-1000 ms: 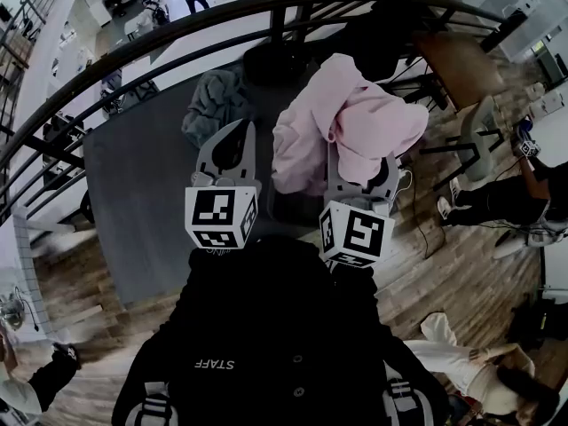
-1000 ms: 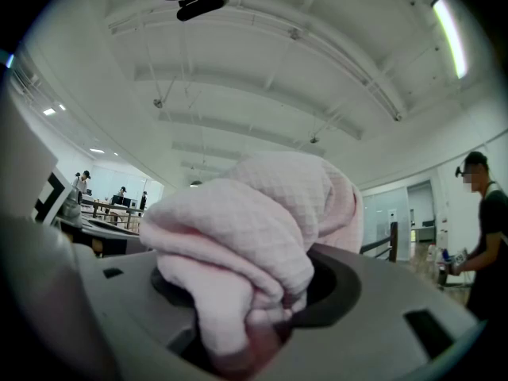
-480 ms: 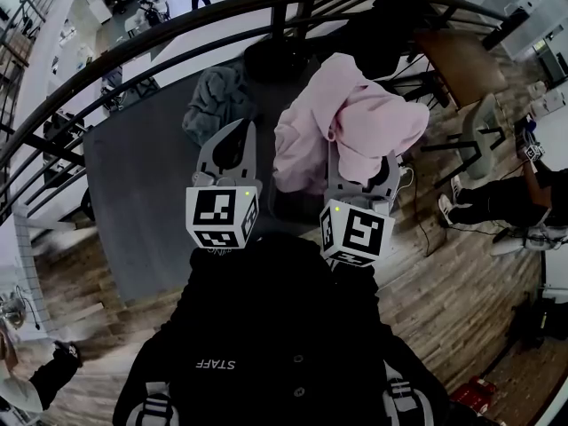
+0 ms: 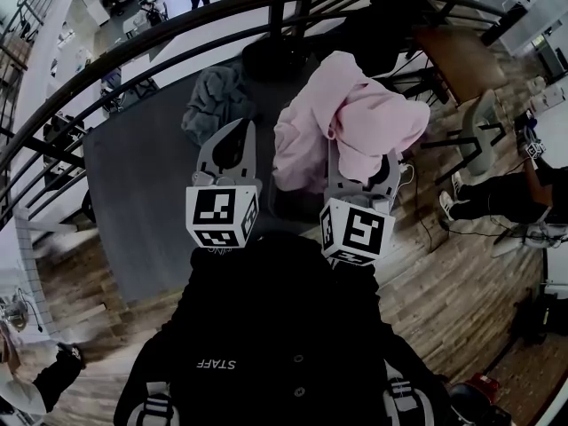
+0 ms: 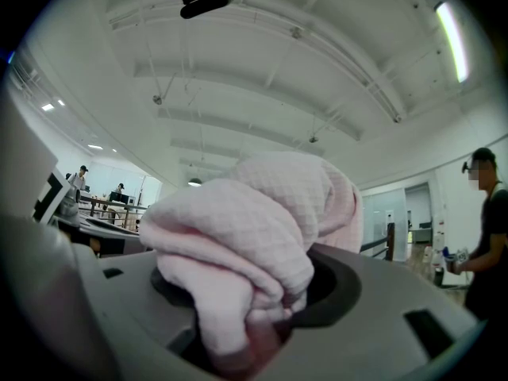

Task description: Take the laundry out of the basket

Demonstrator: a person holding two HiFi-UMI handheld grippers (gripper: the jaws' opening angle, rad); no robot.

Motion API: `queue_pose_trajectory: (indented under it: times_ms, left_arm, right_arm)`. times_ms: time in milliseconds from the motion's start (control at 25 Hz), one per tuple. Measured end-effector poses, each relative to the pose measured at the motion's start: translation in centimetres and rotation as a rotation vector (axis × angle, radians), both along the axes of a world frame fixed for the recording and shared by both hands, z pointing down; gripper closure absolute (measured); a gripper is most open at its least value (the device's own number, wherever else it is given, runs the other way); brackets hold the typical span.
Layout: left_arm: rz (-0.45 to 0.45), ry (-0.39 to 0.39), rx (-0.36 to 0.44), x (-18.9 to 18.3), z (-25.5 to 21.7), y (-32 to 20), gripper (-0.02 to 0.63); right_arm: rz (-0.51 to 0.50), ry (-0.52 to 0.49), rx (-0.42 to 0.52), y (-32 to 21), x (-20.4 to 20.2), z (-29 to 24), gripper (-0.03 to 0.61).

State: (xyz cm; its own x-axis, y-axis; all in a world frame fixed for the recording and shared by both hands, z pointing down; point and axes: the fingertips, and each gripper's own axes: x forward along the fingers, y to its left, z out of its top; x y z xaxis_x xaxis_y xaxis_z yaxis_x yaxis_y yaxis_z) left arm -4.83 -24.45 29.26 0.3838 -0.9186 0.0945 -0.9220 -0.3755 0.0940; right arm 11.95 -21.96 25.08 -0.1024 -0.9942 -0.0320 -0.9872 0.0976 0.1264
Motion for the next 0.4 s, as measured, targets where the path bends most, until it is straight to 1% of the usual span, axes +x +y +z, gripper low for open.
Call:
queue_pose_trajectory:
  times_ms: [400]
  left_arm:
    - [0.009,0.004,-0.008,0.49,0.51,0.45,0.612]
  right_arm:
    - [-0.002,0.008,0.006,0.62,0.05,0.04,0.29]
